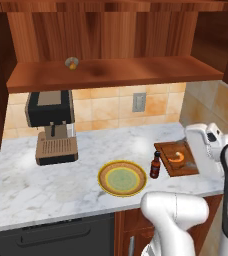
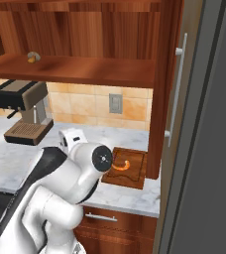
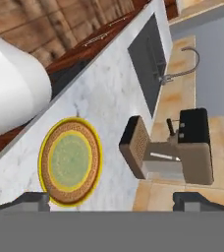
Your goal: Pick the shrimp from the plate and place it on the cutting board. Then pick the condiment bottle from the cabinet and place it next to the cutting board.
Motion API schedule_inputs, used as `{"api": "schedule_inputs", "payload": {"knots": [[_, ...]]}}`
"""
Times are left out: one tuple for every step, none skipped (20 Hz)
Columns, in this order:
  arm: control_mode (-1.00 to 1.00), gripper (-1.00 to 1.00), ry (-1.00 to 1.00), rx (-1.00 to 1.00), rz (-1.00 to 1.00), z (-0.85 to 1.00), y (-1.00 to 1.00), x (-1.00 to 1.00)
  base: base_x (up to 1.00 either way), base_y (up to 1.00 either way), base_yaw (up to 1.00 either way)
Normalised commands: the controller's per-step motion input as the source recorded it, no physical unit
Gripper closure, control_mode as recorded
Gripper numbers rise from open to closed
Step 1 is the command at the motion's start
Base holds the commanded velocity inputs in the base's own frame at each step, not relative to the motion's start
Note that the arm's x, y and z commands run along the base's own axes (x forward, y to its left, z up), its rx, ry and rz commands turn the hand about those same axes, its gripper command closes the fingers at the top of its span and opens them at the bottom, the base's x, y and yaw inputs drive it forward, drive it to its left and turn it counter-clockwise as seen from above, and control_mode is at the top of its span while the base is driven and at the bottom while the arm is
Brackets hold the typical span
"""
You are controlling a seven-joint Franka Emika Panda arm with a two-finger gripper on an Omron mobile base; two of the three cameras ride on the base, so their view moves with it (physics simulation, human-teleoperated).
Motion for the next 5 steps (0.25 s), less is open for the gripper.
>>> {"api": "schedule_inputs", "payload": {"knots": [[-1.0, -1.0, -0.25, -0.36, -0.09, 0.04, 0.1, -0.54, 0.0, 0.0, 0.0], [-1.0, -1.0, -0.27, -0.36, -0.09, 0.01, 0.08, -0.54, 0.0, 0.0, 0.0], [-1.0, -1.0, -0.28, -0.36, -0.09, 0.0, 0.05, -0.54, 0.0, 0.0, 0.0], [-1.0, -1.0, -0.28, -0.36, -0.09, 0.0, 0.04, -0.55, 0.0, 0.0, 0.0], [-1.0, -1.0, -0.29, -0.36, -0.09, 0.0, 0.04, -0.55, 0.0, 0.0, 0.0]]}}
